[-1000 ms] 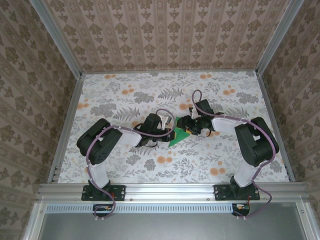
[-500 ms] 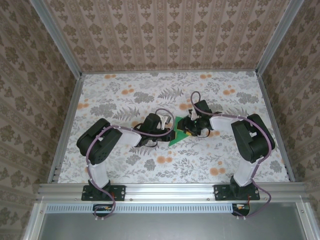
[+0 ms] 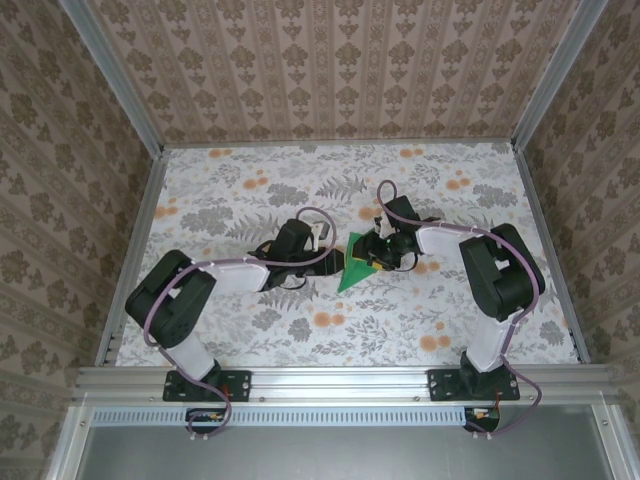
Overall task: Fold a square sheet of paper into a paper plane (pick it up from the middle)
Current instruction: Fourth fold the wing at the center of the table.
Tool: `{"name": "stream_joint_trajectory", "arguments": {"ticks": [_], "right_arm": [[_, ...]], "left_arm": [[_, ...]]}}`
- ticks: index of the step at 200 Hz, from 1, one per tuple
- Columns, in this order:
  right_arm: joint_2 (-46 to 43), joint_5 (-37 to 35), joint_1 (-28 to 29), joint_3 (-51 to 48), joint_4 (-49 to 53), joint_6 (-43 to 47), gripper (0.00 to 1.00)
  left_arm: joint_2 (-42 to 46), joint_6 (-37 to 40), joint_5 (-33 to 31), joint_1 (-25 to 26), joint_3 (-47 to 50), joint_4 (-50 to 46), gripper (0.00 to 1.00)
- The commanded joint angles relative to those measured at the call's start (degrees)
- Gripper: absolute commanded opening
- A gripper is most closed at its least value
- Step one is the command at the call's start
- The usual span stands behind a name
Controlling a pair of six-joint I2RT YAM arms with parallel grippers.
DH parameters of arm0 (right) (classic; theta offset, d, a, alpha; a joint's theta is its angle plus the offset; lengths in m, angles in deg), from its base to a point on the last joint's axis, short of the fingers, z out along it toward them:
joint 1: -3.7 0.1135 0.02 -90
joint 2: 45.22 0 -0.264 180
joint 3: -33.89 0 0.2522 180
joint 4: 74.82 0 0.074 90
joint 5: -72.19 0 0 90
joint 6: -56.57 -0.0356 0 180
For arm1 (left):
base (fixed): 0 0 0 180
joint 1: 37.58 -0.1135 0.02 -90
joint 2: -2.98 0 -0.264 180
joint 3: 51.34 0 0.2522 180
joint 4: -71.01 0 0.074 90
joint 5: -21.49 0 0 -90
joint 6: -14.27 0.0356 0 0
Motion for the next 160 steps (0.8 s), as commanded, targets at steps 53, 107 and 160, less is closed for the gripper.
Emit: {"name": "stream_joint_trajectory", "arguments": {"ticks": [53, 107, 160], "right_arm": [[5.7, -9.0, -0.1, -0.4, 8.6, 1.4, 0.58], [6.8, -10.1, -0.1, -0.2, 9.9, 1.3, 0.57], [7.7, -11.3, -0.1, 0.1, 11.2, 1.5, 0.56]], "left_arm": [[-3.3, -3.2, 6.8, 1.0, -1.0, 4.7, 0.25], [-6.8, -3.5, 7.2, 1.4, -3.0, 2.8, 0.19], [-8.3, -2.7, 4.8, 1.4, -4.5, -2.0, 0.16]]}}
